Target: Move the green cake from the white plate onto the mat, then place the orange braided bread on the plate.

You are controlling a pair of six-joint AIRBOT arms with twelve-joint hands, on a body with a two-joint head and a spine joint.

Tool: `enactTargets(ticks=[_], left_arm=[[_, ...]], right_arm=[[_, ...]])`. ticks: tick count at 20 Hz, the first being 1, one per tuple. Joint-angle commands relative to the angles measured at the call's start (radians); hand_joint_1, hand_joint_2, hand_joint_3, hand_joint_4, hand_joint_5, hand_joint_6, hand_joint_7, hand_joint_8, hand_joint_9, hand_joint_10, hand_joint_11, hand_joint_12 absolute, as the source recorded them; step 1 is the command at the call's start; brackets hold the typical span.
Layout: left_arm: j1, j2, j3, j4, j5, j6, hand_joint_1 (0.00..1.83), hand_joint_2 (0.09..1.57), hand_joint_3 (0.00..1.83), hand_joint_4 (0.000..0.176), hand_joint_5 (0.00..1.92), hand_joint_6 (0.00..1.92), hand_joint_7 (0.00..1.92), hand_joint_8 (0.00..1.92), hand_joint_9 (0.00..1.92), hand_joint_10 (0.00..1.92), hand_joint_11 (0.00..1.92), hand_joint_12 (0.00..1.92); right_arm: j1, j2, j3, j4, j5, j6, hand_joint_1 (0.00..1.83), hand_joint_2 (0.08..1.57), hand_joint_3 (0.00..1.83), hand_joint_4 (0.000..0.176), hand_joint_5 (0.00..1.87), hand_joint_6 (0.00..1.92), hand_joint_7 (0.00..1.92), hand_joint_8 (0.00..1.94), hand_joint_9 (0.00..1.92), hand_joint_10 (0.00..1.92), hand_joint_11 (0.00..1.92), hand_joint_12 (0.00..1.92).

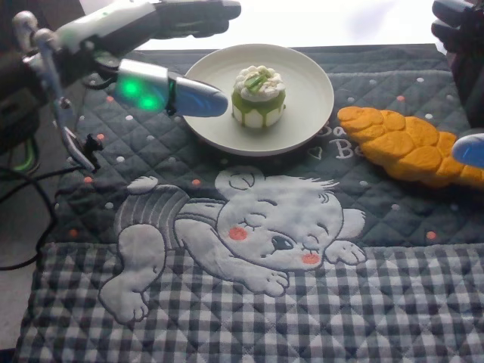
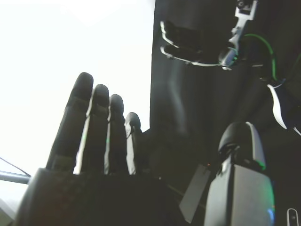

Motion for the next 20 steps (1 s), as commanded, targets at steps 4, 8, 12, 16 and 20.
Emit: enactTargets(ticks=[4,8,12,16,20], left_arm=[[-0.063,-0.050,0.054,0.068,0.030,-0.035,0.78,0.77,0.00,0.065,0.31,0.00,0.38,0.00,0.39,0.00,0.26,0.09],[-0.093,-0.119,0.118,0.137,0.119,-0.049,0.82,0.68,0.00,0.091,0.38,0.01,0.44,0.01,0.46,0.02,0.37,0.12],[-0.099,-0.209,0.213,0.157,0.155,-0.090,0.82,0.68,0.00,0.121,0.36,0.00,0.40,0.00,0.37,0.01,0.30,0.09],[-0.116,-0.257,0.253,0.207,0.197,-0.092,0.86,0.67,0.00,0.165,0.35,0.01,0.38,0.00,0.35,0.01,0.25,0.08],[-0.116,-0.272,0.262,0.223,0.216,-0.092,0.89,0.67,0.00,0.167,0.37,0.00,0.41,0.02,0.42,0.00,0.17,0.43]], right_arm=[[0.006,0.006,0.003,0.018,0.126,0.003,0.49,0.84,0.00,0.101,0.11,0.00,0.26,0.00,0.32,0.00,0.36,0.13],[0.006,0.003,0.001,0.007,0.134,0.003,0.45,0.84,0.00,0.109,0.09,0.00,0.25,0.01,0.34,0.01,0.39,0.13],[0.006,0.003,-0.007,-0.014,0.149,0.002,0.50,0.82,0.00,0.113,0.11,0.00,0.27,0.00,0.30,0.00,0.37,0.13],[0.006,0.002,-0.016,-0.033,0.158,0.002,0.49,0.81,0.00,0.092,0.10,0.00,0.27,0.00,0.32,0.01,0.39,0.14],[0.006,0.002,-0.020,-0.036,0.167,0.002,0.41,0.84,0.01,0.076,0.09,0.01,0.31,0.01,0.36,0.02,0.45,0.17]])
